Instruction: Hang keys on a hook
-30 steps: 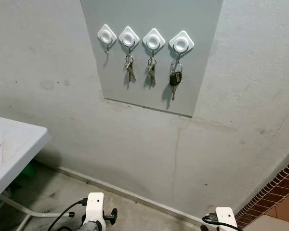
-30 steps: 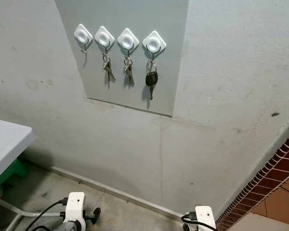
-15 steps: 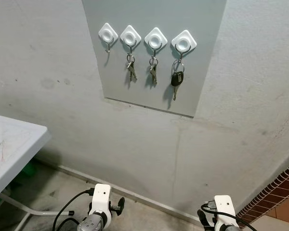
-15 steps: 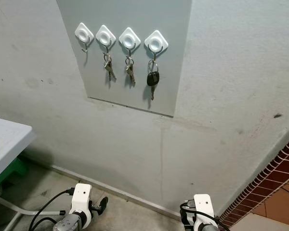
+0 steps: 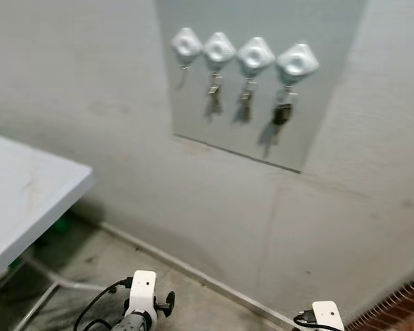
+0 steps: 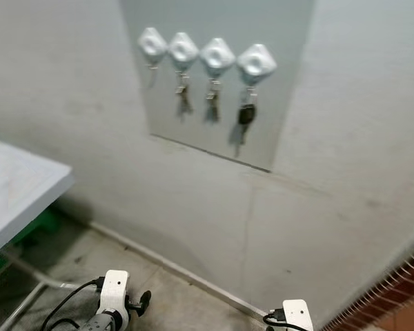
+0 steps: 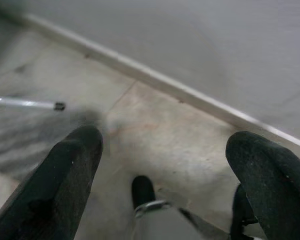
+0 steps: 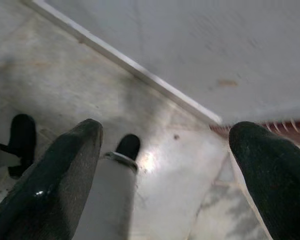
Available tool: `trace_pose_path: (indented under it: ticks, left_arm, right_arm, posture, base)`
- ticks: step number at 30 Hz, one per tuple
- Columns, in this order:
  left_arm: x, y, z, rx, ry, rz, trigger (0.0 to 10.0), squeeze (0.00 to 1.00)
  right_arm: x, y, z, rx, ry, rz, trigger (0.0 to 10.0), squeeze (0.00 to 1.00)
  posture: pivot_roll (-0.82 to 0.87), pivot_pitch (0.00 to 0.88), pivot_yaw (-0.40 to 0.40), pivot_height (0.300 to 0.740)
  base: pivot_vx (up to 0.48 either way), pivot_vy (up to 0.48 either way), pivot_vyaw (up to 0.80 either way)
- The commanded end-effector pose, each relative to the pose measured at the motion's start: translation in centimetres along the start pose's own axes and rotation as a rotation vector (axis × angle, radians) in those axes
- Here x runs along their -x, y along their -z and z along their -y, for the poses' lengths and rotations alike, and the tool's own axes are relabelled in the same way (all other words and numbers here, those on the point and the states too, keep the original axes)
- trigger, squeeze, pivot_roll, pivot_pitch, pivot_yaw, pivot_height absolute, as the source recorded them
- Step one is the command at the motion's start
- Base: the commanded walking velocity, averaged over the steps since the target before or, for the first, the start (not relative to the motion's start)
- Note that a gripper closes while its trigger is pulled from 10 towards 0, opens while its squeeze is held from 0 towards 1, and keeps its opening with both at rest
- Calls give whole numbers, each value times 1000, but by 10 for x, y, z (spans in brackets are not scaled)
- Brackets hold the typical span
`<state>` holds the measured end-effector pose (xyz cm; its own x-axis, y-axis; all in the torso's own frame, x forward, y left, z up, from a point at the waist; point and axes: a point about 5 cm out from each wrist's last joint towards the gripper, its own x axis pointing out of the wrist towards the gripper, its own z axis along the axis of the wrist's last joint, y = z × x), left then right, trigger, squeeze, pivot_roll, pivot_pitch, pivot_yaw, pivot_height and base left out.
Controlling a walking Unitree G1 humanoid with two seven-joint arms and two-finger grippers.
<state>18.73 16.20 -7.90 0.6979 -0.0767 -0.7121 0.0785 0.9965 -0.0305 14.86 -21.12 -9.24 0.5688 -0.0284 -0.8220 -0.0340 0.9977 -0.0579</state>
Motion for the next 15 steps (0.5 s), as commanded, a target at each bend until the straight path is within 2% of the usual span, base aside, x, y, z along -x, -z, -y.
trace_pose_path:
  ticks: [1,15]
  left_arm:
    - [0,1,-5,1,-22,-14,10000,0]
    - [2,5,-7,11,-35,-29,10000,0]
  right_arm:
    - [0,0,-1,-3,-2,0,10000,0]
    - [0,0,-2,5,-10,-7,10000,0]
  posture:
    - [-50,0,8,740]
    - [-40,0,0,740]
  base:
    - [0,0,800]
    - [0,0,800]
